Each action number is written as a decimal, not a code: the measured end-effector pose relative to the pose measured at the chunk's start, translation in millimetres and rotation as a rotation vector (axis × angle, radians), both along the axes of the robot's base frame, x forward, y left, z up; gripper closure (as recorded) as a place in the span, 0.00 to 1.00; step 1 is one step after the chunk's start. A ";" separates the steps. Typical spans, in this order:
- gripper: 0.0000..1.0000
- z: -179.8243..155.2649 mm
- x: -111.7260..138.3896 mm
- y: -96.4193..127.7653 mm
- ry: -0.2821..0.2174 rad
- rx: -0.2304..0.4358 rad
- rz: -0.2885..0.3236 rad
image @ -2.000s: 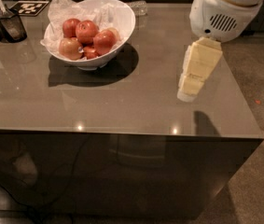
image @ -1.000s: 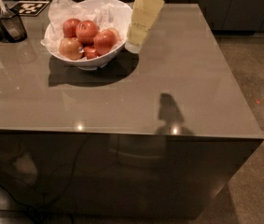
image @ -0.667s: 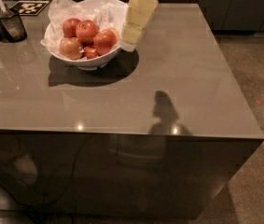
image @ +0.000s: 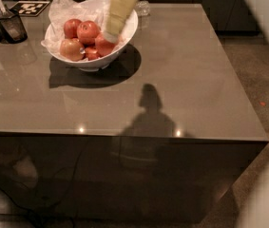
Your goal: Pick apple from white bowl
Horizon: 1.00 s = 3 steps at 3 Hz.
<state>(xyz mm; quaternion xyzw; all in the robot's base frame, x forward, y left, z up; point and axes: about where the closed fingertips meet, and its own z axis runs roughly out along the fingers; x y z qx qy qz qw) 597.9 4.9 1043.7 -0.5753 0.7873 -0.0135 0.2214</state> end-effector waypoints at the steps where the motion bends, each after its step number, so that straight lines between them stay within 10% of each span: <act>1: 0.00 -13.0 56.1 43.8 0.019 0.012 -0.037; 3: 0.00 -12.0 81.3 62.3 -0.016 0.088 -0.039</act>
Offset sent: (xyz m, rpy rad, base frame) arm 0.0438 0.0340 -0.0109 0.0056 0.0183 -0.0292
